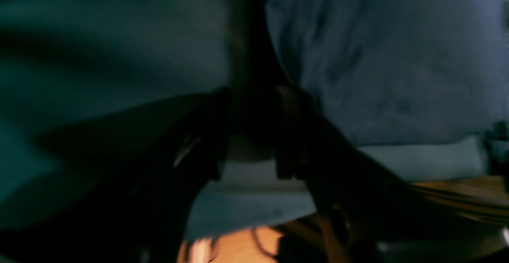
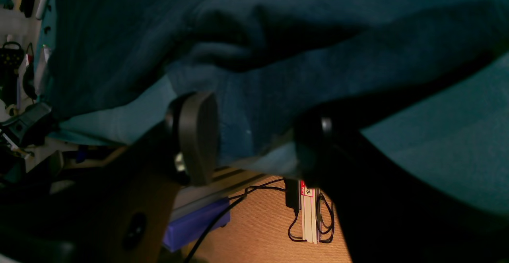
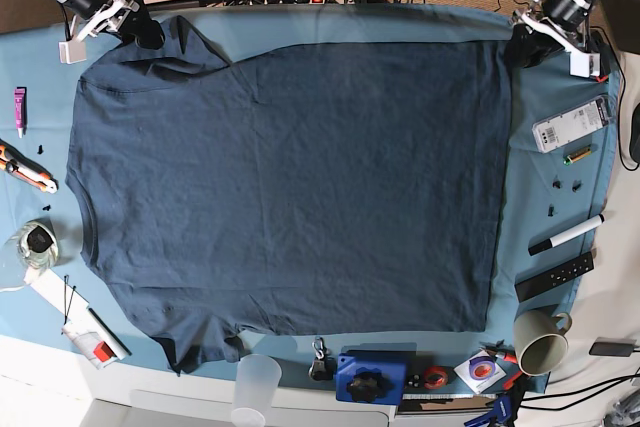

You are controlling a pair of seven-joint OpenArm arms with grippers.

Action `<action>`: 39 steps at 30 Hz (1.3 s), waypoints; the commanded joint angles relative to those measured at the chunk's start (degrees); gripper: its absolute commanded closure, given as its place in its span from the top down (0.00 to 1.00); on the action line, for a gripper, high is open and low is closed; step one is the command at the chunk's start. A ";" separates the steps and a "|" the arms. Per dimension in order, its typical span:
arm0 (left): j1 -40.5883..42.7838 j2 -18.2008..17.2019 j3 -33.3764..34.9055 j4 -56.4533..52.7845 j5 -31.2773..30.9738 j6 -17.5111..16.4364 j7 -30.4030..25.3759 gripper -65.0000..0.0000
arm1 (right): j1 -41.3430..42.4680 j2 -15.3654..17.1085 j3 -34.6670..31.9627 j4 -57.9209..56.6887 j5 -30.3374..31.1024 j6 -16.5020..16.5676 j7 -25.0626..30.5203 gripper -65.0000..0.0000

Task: Fold the T-shirt properly
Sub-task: 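Close both grippers on the shirt's shoulder edges beside the collar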

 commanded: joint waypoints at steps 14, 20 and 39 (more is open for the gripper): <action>0.70 -0.11 -0.15 -0.87 -7.74 -1.33 8.35 0.31 | -0.50 1.81 0.22 0.52 -1.01 -0.16 -1.29 0.49; 0.72 -0.11 -0.15 -0.87 -10.60 -2.36 9.77 0.32 | -0.48 1.79 0.22 0.52 -0.98 -0.16 -1.27 0.49; 0.04 0.07 6.62 -0.87 -1.77 -1.36 1.99 0.31 | -0.48 1.77 0.22 0.52 -1.01 -0.16 0.00 0.49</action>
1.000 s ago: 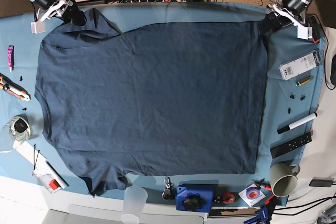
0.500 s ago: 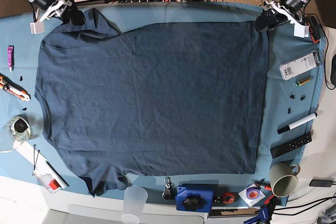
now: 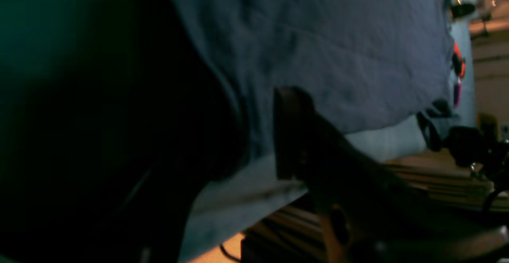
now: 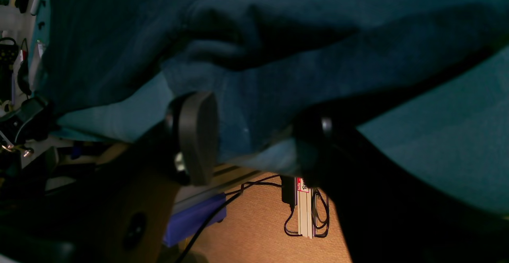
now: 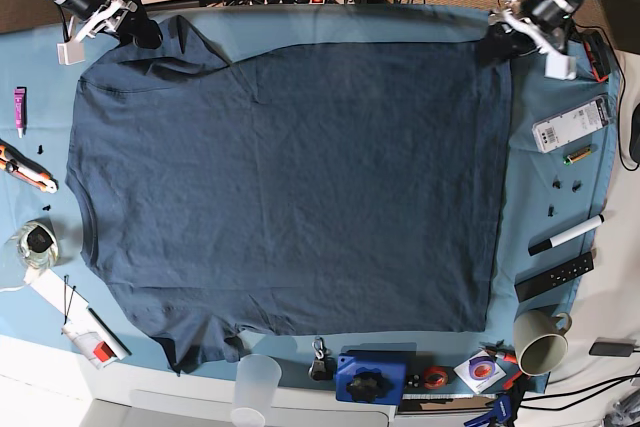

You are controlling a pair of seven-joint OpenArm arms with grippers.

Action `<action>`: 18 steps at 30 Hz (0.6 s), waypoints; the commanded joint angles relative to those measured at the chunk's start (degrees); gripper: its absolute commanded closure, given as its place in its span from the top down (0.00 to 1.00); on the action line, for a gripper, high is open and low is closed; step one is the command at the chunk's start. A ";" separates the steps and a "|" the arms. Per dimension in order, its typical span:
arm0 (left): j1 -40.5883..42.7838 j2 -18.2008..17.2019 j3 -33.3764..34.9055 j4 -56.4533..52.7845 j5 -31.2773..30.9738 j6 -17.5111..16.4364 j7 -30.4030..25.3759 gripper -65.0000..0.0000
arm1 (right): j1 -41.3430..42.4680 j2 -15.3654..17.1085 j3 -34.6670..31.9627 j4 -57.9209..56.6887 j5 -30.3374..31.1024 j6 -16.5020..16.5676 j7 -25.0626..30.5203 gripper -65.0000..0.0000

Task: Fold the T-shirt properly
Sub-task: 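Close both grippers on the shirt's shoulder edges beside the collar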

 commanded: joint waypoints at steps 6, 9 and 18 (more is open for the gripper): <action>0.42 -0.31 2.80 0.39 8.20 6.38 -1.03 0.31 | -0.46 0.85 0.24 0.52 -0.94 -0.16 1.90 0.49; 0.44 -0.31 2.80 0.39 9.64 6.36 -0.87 0.31 | -0.46 0.83 0.26 0.52 -0.96 -0.16 1.92 0.39; 0.42 -0.31 2.80 0.39 9.75 6.36 -0.90 0.29 | -0.44 0.83 0.24 0.52 -1.86 -0.16 2.80 0.00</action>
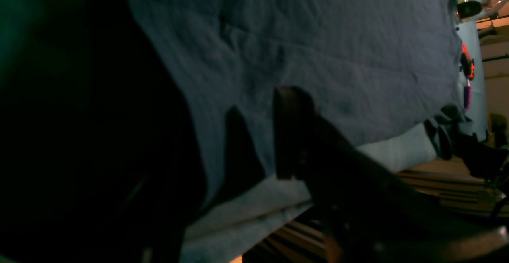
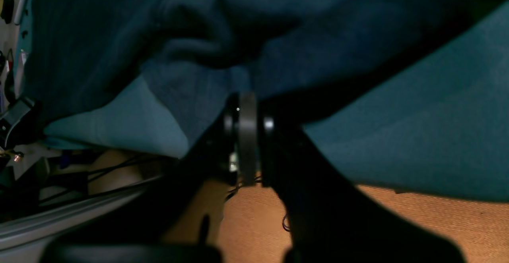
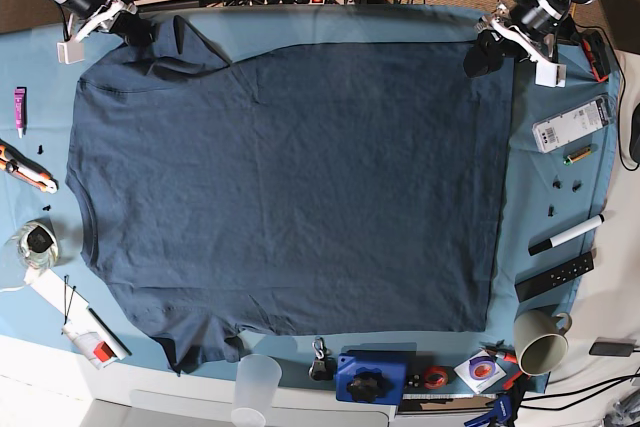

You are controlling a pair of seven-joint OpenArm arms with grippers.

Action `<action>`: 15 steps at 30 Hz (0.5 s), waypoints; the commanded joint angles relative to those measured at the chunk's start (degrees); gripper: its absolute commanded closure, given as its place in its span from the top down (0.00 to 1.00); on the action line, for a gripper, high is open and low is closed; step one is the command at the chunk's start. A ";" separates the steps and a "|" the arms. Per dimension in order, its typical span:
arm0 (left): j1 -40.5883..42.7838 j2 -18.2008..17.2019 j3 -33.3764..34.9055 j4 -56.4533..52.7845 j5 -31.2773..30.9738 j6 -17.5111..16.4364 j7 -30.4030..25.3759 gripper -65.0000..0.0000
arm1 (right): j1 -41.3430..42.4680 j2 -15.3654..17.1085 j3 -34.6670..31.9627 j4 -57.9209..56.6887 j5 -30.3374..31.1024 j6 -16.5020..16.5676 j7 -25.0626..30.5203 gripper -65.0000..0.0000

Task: Fold the T-shirt properly
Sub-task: 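Close both grippers on the shirt's shoulder edges beside the collar, then lift the shoulder edges with both grippers and pull them taut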

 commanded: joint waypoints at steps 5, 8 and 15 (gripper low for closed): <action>0.59 -0.33 -0.07 -0.31 5.16 2.36 2.91 0.00 | -0.46 0.94 0.28 0.66 0.20 0.12 0.90 0.00; 0.57 -0.33 -0.07 -0.11 5.14 2.34 5.42 0.00 | -0.48 0.94 0.28 0.76 0.66 0.12 0.39 0.00; 1.51 -0.33 -0.07 1.51 3.85 2.36 12.41 0.00 | -3.26 0.94 2.67 0.76 5.84 0.12 -2.97 0.00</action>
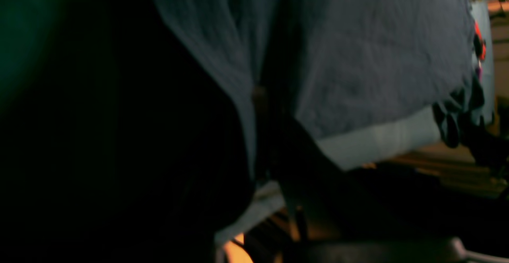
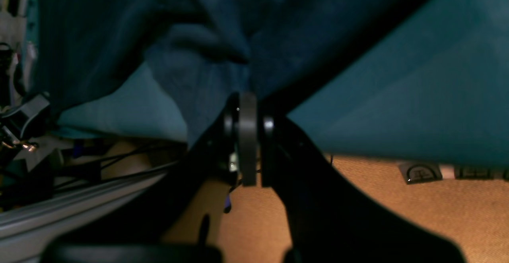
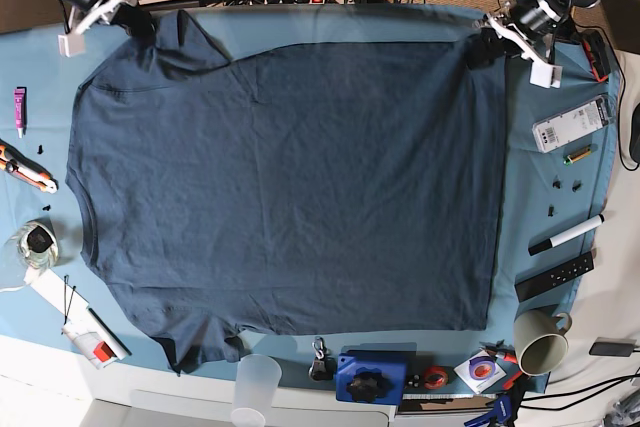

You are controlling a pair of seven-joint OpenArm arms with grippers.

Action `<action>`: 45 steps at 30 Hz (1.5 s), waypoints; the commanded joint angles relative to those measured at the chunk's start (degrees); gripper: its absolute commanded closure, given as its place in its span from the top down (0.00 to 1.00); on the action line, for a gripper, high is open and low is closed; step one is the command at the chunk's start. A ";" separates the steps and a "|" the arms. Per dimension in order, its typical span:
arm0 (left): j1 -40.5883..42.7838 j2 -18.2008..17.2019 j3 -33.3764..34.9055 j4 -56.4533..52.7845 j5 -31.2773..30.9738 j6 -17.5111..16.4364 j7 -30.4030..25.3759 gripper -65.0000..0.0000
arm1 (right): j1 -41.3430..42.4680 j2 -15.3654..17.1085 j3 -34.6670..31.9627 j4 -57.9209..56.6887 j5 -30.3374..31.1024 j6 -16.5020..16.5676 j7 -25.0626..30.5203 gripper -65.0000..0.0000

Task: Fold the T-shirt properly
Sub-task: 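Lift the shoulder edges with both grippers and pull them taut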

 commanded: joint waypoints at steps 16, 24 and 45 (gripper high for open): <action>9.84 -0.28 -11.30 4.57 -2.08 1.25 4.98 0.00 | -9.70 0.94 9.94 3.08 12.95 0.28 -9.63 0.00; 9.20 -0.35 -14.60 4.57 -6.29 -1.38 6.64 0.00 | -9.97 0.94 9.94 7.19 12.95 0.28 -8.98 0.00; 6.82 -0.28 -14.58 14.38 -1.73 2.78 2.97 0.00 | 1.07 2.97 9.94 7.19 5.79 0.28 -3.78 0.00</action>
